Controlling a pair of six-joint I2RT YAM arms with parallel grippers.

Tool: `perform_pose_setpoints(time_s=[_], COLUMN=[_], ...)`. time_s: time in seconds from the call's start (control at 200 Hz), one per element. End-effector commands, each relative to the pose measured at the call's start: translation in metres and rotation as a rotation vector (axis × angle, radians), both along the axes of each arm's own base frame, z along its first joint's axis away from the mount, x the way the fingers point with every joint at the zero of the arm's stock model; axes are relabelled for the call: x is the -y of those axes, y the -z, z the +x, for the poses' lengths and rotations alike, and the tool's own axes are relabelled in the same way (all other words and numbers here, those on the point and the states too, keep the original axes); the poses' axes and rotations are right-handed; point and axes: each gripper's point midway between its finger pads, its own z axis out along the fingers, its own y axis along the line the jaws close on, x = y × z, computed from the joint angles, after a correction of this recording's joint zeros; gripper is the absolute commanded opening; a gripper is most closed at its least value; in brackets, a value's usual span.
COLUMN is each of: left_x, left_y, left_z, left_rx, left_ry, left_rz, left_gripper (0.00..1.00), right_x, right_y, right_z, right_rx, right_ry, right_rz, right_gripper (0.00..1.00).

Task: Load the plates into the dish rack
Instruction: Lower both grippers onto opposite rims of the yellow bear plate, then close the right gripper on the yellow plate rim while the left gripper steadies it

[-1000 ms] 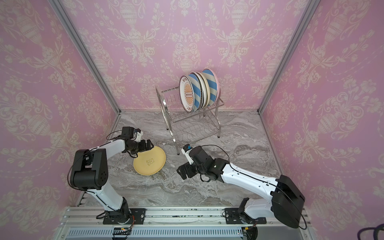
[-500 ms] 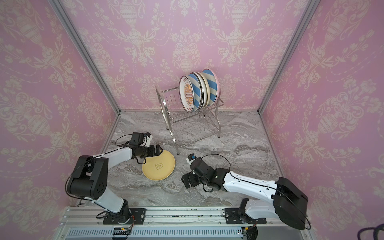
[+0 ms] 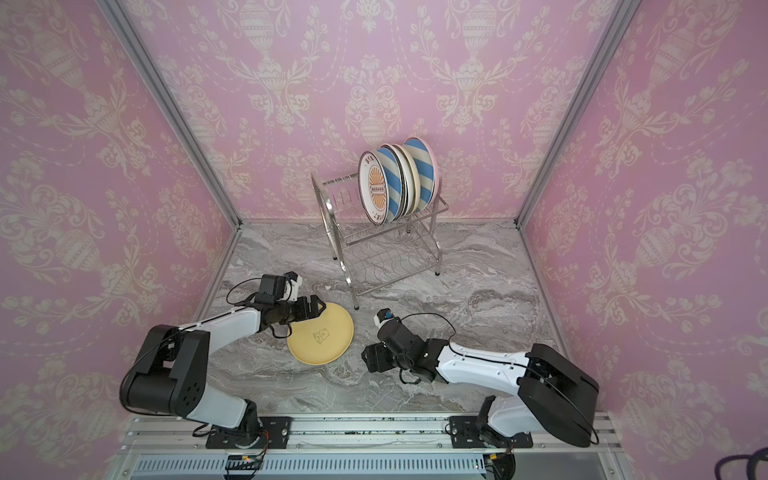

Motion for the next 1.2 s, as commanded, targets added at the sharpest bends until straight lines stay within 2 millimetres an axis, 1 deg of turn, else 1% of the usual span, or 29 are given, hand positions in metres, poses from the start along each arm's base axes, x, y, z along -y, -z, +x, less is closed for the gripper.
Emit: perform_pose_setpoints(time_s=[0.0, 0.075, 0.205, 0.295, 0.365, 0.47, 0.625, 0.711, 0.831, 0.956, 1.121, 1.196], left_x=[0.002, 0.004, 0.005, 0.007, 0.008, 0.006, 0.012, 0.011, 0.010, 0.013, 0.018, 0.018], left_y=[0.021, 0.019, 0.013, 0.009, 0.006, 0.005, -0.004, -0.003, 0.000, -0.001, -0.009, -0.008], left_z=[-0.034, -0.038, -0.043, -0.047, -0.051, -0.056, -0.060, -0.063, -0.070, -0.072, -0.075, -0.079], left_rx=[-0.127, -0.123, -0.112, -0.113, -0.110, -0.099, -0.080, -0.082, -0.088, -0.077, -0.043, -0.054], left_ry=[-0.024, -0.016, -0.014, -0.005, 0.003, -0.013, 0.002, 0.000, -0.006, -0.007, 0.007, 0.014], left_rz=[-0.019, -0.025, -0.027, -0.036, -0.034, -0.033, -0.061, -0.050, -0.053, -0.075, -0.085, -0.088], left_gripper=[0.99, 0.99, 0.99, 0.99, 0.99, 0.99, 0.99, 0.99, 0.99, 0.99, 0.99, 0.99], right_x=[-0.016, -0.022, -0.035, -0.040, -0.044, -0.047, -0.060, -0.066, -0.059, -0.051, -0.050, -0.048], right_y=[-0.005, -0.001, 0.003, 0.010, 0.012, 0.019, 0.029, 0.032, 0.038, 0.044, 0.047, 0.050], right_z=[0.009, 0.015, 0.018, 0.020, 0.022, 0.023, 0.026, 0.025, 0.027, 0.026, 0.027, 0.028], right_rx=[-0.033, -0.051, -0.080, -0.105, -0.114, -0.138, -0.178, -0.199, -0.202, -0.203, -0.200, -0.203], right_ry=[0.048, 0.068, 0.070, 0.068, 0.071, 0.085, 0.080, 0.067, 0.106, 0.131, 0.133, 0.138], right_rz=[0.143, 0.184, 0.249, 0.270, 0.296, 0.306, 0.332, 0.342, 0.333, 0.283, 0.210, 0.171], right_gripper=[0.76, 0.74, 0.72, 0.70, 0.69, 0.68, 0.65, 0.62, 0.58, 0.54, 0.50, 0.49])
